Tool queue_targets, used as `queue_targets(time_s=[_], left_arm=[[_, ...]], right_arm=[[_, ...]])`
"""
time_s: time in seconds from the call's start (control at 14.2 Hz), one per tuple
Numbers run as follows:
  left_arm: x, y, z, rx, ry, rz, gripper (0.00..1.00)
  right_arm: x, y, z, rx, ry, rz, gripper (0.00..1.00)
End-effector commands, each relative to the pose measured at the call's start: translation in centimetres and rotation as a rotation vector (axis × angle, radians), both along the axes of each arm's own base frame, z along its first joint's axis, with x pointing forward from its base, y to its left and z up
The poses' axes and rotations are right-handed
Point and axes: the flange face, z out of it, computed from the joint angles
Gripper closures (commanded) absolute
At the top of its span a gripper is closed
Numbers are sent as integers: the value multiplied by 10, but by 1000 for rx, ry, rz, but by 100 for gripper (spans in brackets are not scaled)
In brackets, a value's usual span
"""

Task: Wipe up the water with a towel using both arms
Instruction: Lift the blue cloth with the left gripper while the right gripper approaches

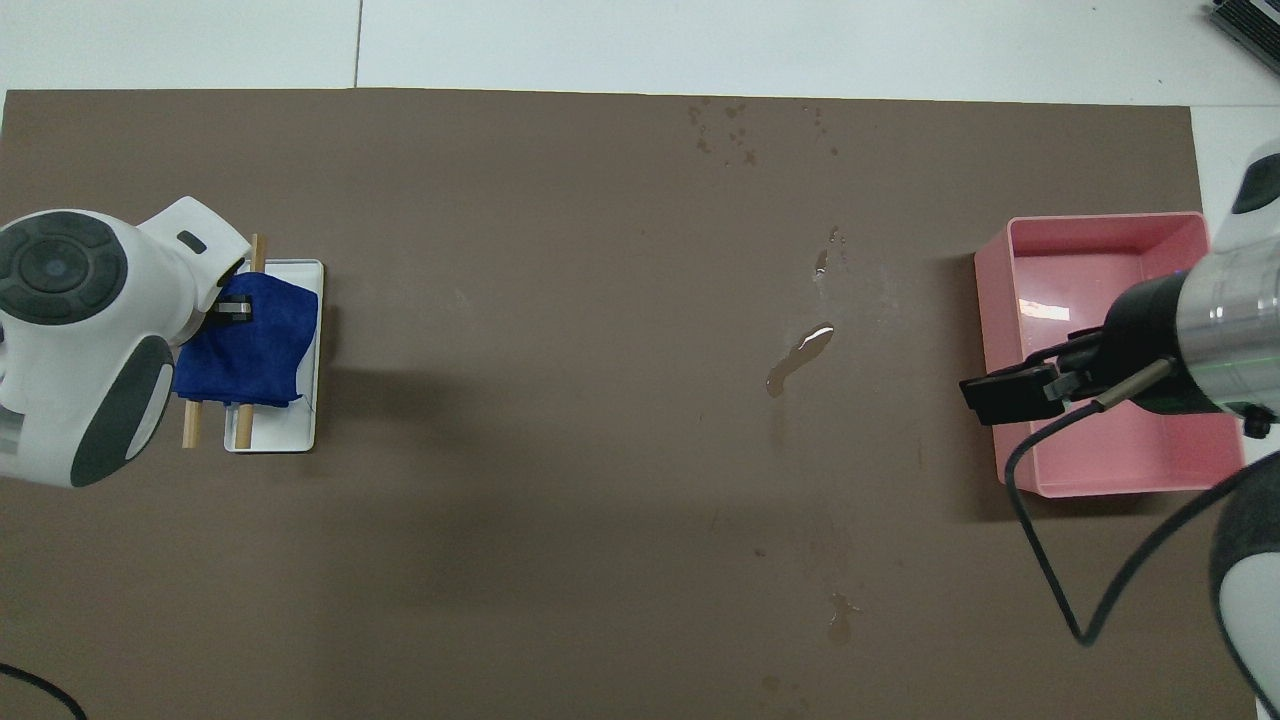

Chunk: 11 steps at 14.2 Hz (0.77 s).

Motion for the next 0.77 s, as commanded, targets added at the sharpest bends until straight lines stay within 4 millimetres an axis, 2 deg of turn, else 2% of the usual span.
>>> queue_targets(time_s=[0.0, 0.21, 0.35, 0.42, 0.7], left_arm=[[6, -7, 50, -147, 33, 117, 100], [0, -14, 107, -313, 52, 286, 100], [-9, -24, 137, -447, 85, 499, 100], [-13, -33, 149, -529, 123, 662, 100], [-22, -66, 168, -705, 245, 1136, 100]], right_arm=[[-4, 9, -15, 16, -19, 32, 0], [-3, 12, -25, 16, -24, 33, 0], [-5, 32, -34, 19, -29, 54, 0], [-4, 35, -42, 20, -35, 47, 0], [-14, 71, -56, 28, -25, 59, 0]])
